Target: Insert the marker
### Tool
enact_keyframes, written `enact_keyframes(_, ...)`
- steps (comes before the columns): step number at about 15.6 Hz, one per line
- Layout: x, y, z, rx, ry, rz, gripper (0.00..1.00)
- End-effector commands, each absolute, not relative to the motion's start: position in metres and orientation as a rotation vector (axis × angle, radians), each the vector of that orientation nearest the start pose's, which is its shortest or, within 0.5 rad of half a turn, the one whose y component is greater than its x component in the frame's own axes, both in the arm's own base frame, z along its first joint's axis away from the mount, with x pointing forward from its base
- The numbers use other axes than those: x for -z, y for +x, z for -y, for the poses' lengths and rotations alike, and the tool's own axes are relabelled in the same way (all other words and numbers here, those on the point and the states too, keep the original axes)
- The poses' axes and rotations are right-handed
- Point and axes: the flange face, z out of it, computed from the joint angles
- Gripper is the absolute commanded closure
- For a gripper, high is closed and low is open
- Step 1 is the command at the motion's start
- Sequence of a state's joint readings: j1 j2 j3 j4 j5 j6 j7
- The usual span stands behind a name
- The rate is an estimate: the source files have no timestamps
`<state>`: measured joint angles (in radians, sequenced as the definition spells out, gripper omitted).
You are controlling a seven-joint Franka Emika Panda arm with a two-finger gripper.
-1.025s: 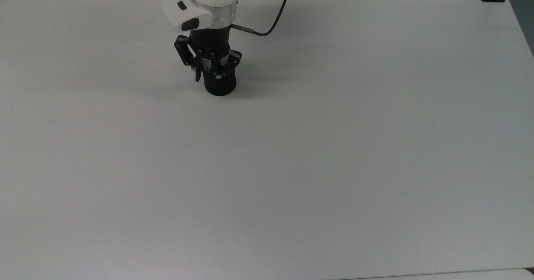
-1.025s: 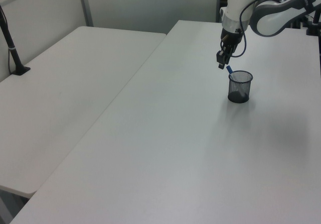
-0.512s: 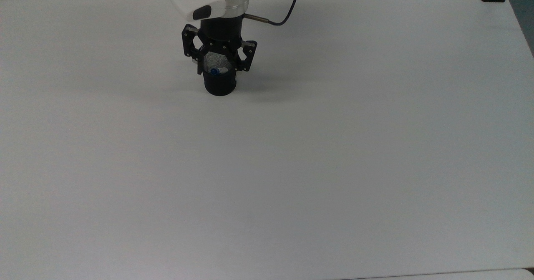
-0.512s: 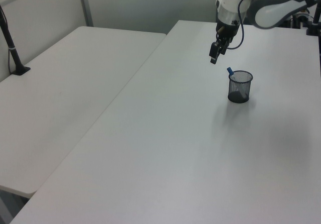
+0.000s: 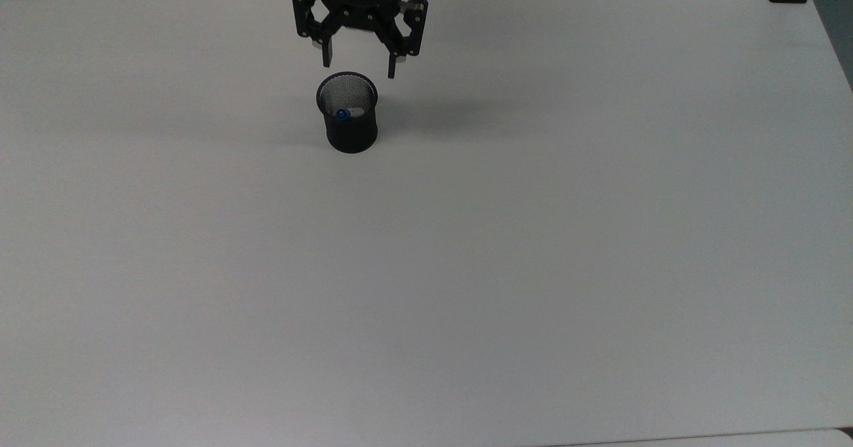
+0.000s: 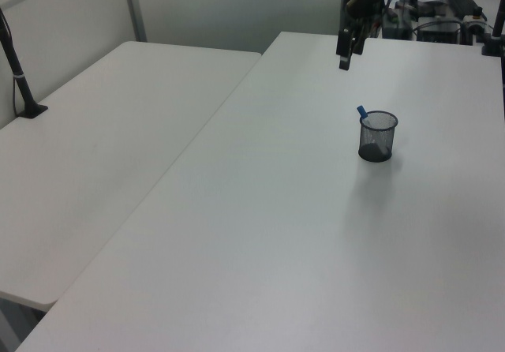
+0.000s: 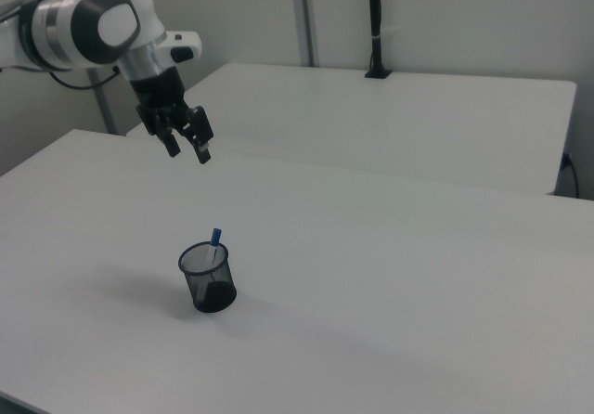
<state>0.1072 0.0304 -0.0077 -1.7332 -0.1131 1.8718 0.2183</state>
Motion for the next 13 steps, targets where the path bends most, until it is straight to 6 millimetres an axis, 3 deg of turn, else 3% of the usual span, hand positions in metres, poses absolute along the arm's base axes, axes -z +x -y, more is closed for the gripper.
enact_keyframes(1,-0.572,0.575,-0.047,0.108,-3.223,0.012,0.0)
enact_keyframes(3,-0.584,0.57,-0.041,0.079,-3.227,0.078,0.0)
enact_keyframes(6,-0.598,0.558,-0.009,-0.006,-3.207,0.123,0.0)
enact_keyframes(10,-0.603,0.555,0.0,-0.005,-3.147,0.078,0.0)
enact_keyframes(13,-0.605,0.554,-0.005,-0.003,-3.148,0.083,0.0)
